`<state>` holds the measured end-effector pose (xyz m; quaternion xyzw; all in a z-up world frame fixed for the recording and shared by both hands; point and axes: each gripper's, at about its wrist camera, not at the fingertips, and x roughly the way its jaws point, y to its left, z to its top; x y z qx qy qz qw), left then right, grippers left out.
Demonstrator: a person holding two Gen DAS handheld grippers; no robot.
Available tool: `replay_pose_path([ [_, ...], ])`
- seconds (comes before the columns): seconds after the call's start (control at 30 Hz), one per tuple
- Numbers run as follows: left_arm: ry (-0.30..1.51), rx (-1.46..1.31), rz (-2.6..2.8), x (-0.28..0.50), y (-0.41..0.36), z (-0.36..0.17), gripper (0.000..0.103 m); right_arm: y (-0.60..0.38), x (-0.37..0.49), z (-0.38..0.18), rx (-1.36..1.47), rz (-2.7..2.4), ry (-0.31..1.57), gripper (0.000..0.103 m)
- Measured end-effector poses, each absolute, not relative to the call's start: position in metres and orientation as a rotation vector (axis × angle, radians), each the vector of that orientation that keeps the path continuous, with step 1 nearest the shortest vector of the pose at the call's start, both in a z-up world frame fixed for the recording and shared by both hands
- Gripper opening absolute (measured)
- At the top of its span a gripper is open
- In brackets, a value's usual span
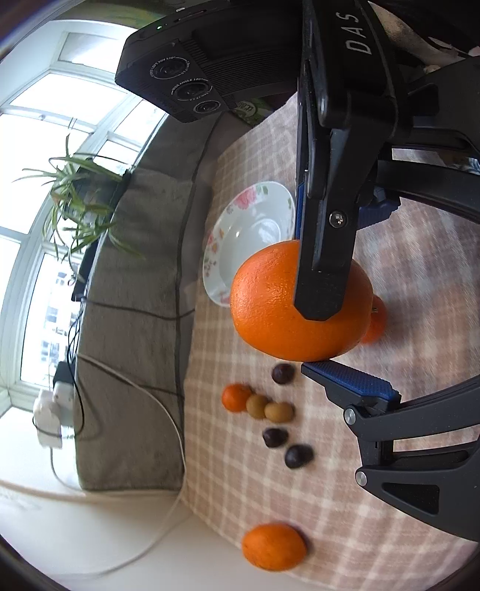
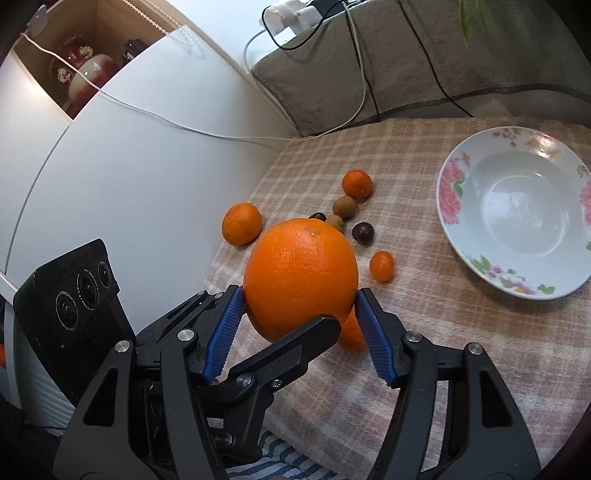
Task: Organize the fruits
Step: 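Carry the large orange with the left tool and release it onto the plate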
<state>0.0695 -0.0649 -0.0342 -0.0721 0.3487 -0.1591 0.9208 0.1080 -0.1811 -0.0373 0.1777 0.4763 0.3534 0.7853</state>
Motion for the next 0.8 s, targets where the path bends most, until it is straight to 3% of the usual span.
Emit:
replay_pose_path([
  [0.8, 0.807, -0.099, -0.464, 0.135, -0.155, -0.055, 0.065, -0.282, 0.150, -0.068, 0.512, 0.570, 1.060, 0.066],
])
